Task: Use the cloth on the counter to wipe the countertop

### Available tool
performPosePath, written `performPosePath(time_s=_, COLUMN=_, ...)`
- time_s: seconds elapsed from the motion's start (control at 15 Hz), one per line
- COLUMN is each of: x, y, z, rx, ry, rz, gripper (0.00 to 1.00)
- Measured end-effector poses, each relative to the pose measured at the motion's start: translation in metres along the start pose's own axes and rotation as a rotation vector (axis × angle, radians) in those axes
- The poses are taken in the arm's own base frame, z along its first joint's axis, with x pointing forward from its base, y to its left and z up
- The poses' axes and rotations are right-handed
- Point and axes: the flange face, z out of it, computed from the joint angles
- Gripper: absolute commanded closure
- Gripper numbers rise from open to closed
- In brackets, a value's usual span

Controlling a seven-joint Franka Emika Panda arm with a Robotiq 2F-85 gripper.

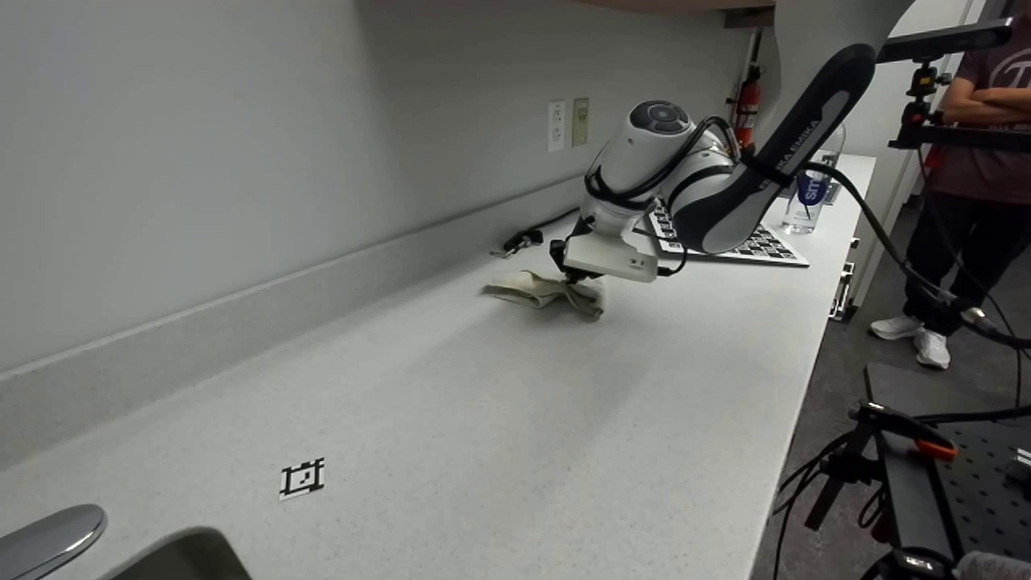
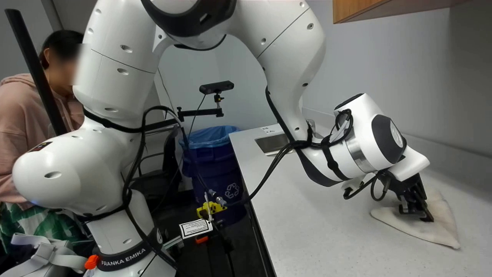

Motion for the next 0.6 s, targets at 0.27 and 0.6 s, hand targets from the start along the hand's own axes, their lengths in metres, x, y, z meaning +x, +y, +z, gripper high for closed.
performPosePath(time_s=0.27, x=0.023, y=0.036, z=0.002, rx=-0.058, ry=0.037, rz=0.027, gripper=1.0)
performPosePath(time_s=0.6, x=0.036, y=0.058, z=0.003, rx=-0.092, ry=0.057, rz=0.053, gripper=1.0)
